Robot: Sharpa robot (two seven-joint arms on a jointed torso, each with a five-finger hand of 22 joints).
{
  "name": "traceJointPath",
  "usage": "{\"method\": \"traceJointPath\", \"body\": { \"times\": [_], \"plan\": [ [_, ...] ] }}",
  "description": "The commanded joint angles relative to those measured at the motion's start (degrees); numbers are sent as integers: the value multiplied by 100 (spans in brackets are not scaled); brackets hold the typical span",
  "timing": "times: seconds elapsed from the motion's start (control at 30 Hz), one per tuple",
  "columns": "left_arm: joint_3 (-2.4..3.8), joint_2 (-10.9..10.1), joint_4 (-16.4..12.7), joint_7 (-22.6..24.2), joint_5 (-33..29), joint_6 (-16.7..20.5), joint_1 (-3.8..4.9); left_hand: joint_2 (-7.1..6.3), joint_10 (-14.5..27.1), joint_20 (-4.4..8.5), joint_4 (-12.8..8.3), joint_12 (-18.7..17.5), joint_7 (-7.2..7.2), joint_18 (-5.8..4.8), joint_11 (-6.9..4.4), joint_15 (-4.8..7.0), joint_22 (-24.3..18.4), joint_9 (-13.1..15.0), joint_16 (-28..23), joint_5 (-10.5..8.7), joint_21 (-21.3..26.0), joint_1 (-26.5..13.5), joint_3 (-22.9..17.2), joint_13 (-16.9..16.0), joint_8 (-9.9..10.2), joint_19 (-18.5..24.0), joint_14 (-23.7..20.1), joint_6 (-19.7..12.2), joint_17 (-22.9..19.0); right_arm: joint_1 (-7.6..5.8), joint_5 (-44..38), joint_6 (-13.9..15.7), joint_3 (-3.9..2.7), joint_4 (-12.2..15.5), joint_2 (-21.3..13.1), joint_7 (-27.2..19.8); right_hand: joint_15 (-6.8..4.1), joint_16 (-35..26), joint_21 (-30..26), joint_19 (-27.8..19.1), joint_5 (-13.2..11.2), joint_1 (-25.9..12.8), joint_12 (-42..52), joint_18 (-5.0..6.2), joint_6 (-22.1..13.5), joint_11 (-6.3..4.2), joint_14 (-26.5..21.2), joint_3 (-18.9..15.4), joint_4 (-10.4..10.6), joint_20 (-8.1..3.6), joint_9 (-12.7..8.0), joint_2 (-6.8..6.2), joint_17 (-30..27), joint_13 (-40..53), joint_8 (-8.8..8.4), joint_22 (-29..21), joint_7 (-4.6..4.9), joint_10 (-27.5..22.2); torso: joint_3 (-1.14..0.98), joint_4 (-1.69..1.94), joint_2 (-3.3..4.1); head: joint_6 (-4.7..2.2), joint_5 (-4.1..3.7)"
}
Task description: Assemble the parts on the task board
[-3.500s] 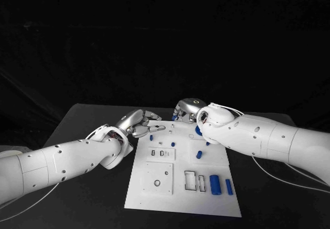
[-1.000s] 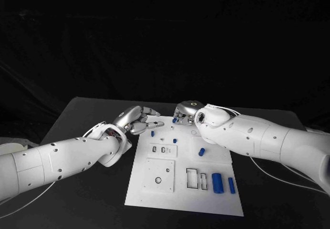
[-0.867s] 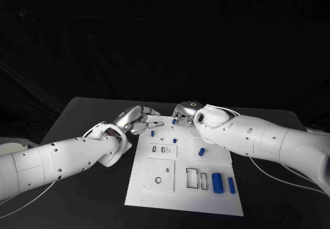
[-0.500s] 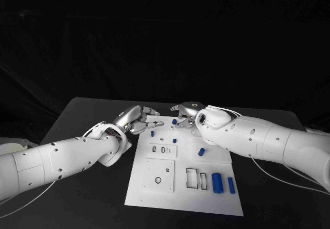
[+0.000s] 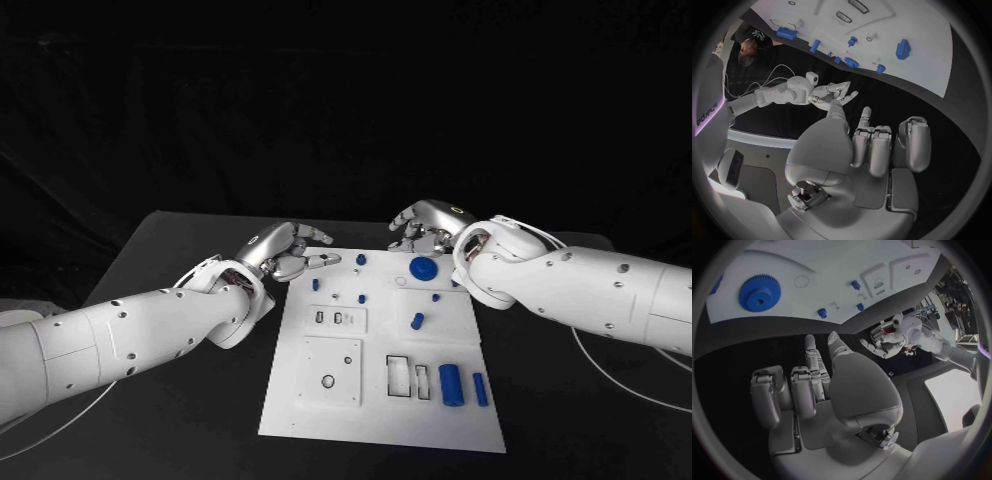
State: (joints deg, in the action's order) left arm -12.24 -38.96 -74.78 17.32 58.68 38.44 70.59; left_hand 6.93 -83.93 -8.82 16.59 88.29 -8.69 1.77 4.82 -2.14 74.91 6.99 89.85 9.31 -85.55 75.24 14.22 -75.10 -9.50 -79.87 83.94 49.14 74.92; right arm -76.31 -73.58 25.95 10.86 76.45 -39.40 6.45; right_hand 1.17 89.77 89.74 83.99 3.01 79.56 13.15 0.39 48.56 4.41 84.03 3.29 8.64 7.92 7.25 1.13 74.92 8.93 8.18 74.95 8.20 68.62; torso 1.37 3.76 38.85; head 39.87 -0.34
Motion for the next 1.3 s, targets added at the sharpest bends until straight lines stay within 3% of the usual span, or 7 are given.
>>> {"method": "traceJointPath", "body": {
  "times": [0.03, 0.1, 0.23, 0.4, 0.57, 0.93, 1.3],
  "plan": [
    [2, 38, 46, 125, 16, 37, -15, -6, -345, -6, 1, -35, 6, 63, -13, -14, 664, 4, 15, 21, 25, 45, 30, -1021, -18, 47, 606, -8, 1508, -23, 794, 494, 5, 214, -242, -392, -103, 23, 26, 601, -3, -60, 1004, -39, -31, -162, 597, -74, 36, -148, 76, 85, 1508, 937, -81, 1505, -63, -392, -12, -25, -41, 3, -67],
    [1, 50, 69, 129, 16, 28, -24, -5, -342, -6, 2, -38, 6, 64, -12, -14, 661, 4, 15, 23, 27, 46, 31, -1016, -17, 51, 606, -10, 1508, -34, 904, 511, 7, 282, -377, -413, 24, 23, 26, 601, 197, -132, 3081, -39, -67, -271, 597, -99, 8, -242, 171, 248, 1508, 2984, -120, 1505, -265, -1466, -21, -30, -45, 3, -97],
    [1, 67, 93, 120, 16, 25, -37, -4, -338, -6, 2, -41, 5, 66, -12, -14, 655, 4, 15, 25, 31, 47, 32, -1009, -17, 58, 606, -12, 1508, -41, 1059, 282, 12, 264, -525, -373, -50, 23, 26, 601, 43, -447, 6790, -39, -468, -140, 597, -339, 88, -168, 246, 121, 1508, 7004, -308, 1505, -247, 128, -30, -33, -47, 10, -139],
    [0, 77, 109, 106, 16, 29, -44, -4, -335, -5, 2, -43, 4, 67, -12, -14, 651, 3, 15, 28, 34, 49, 34, -1005, -16, 64, 606, -15, 1508, -32, 906, -110, 24, 152, -546, -194, 136, 23, -50, 488, 29, -634, 7675, -13, -811, 64, 597, -404, 89, 40, 324, 150, 1508, 8091, -396, 1464, -551, 2084, -22, -29, -47, 33, -119],
    [0, 73, 100, 101, 16, 24, -45, -4, -335, -5, 2, -43, 4, 67, -12, -14, 651, 3, 15, 28, 34, 49, 34, -1005, -16, 64, 606, -15, 1508, 4, 407, -339, 29, 118, -539, 63, 208, 23, 26, 601, 165, -807, 7685, -39, -855, 125, 597, -402, 109, 128, 394, 189, 1508, 8107, -385, 1505, -626, 2138, -25, -25, -36, 36, -132],
    [1, 64, 79, 97, 16, 11, -45, -3, -347, -5, 3, -34, 4, 62, -11, -14, 669, 3, 15, 30, 25, 50, 37, -1027, -16, 42, 606, -18, 1508, 122, -248, -470, 32, -181, -382, 435, -12, 23, 26, 601, 621, -883, 7685, -39, -169, -89, 597, -303, -56, -23, 748, 111, 1508, 8107, -39, 1505, -285, 2138, -15, -24, -46, 62, -180],
    [1, 24, 53, 101, 16, 6, -45, -2, -339, -5, 3, -40, 4, 64, -11, -14, 664, 3, 15, 33, 28, 52, 39, -1013, -16, 49, 606, -19, 1508, 313, -979, -721, 31, -553, -163, 659, -28, 23, 26, 601, 1233, -877, 7685, -39, -96, 32, 597, -184, -332, -72, 869, -215, 1508, 8107, -111, 1505, -4, 2138, -26, -28, -47, 46, -198]
  ]
}}
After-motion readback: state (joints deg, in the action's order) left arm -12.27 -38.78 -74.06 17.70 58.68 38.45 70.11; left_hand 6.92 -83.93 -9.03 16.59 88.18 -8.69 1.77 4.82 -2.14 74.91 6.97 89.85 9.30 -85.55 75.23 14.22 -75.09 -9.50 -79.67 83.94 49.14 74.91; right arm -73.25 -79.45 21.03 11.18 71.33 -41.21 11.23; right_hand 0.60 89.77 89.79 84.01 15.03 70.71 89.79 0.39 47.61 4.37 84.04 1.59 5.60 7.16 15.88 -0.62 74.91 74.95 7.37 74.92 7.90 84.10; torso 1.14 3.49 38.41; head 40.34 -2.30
